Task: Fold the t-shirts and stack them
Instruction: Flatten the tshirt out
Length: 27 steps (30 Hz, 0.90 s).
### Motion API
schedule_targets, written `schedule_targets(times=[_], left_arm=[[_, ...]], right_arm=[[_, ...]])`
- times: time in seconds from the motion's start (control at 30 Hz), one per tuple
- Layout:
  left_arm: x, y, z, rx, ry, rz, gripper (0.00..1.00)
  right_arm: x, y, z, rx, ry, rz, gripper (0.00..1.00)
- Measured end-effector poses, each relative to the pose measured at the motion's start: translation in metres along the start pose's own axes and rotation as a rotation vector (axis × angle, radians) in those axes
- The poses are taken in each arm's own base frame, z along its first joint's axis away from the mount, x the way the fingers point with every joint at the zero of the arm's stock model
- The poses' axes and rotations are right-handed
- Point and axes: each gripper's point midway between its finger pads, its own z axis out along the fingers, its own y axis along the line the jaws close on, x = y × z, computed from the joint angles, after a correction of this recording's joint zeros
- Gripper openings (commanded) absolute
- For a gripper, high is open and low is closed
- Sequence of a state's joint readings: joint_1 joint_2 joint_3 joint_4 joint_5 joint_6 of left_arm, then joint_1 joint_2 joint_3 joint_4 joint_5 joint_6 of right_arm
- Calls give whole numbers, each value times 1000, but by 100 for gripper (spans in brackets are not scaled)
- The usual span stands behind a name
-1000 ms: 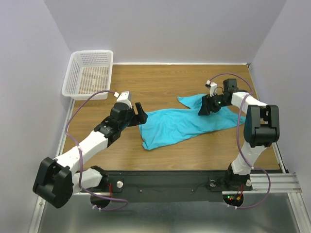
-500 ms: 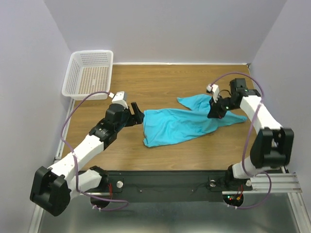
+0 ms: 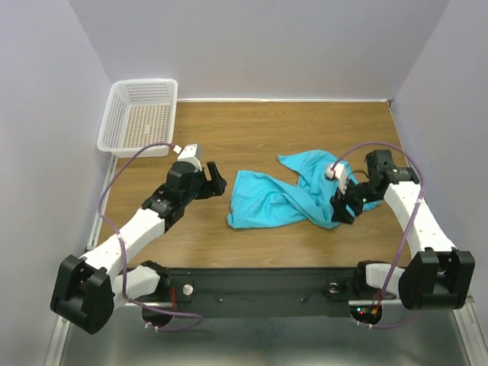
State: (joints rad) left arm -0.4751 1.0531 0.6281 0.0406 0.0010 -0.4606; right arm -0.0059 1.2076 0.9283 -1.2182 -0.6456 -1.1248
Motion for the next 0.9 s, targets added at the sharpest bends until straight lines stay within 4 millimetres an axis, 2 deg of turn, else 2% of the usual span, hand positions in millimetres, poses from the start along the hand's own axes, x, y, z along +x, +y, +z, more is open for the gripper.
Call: schedule_targets(times=[0.07,0.2,0.23,0.3,0.37,0.43,0.57,0.67,0.9], left_arm=[[4,-2,2,12,18,2,87],[11,-6,10,42,50,13,87],[13,-6,12,43,58,15,87],[21,-4,18,41,86,20,86],[26,-2,24,36,104,26,86],[31,1,29,30,118,32,85],[35,2,44,26,143,46,83],[36,0,56,33,158,63,82],[27,-9,84,50,170,107,82]], right_arm=[[-23,-28,-7,129,-86,40,71],[-62,-99,-18,350,-219,247,68],[-66,-111,-17,362,-230,285,67],[-79,-160,-13,433,-256,391,67],[-81,-192,-8,490,-267,462,67],[-78,-215,-1,525,-259,519,68],[-76,-239,10,537,-244,541,69],[-79,-258,17,532,-239,484,70],[-93,-276,31,453,-245,336,70]])
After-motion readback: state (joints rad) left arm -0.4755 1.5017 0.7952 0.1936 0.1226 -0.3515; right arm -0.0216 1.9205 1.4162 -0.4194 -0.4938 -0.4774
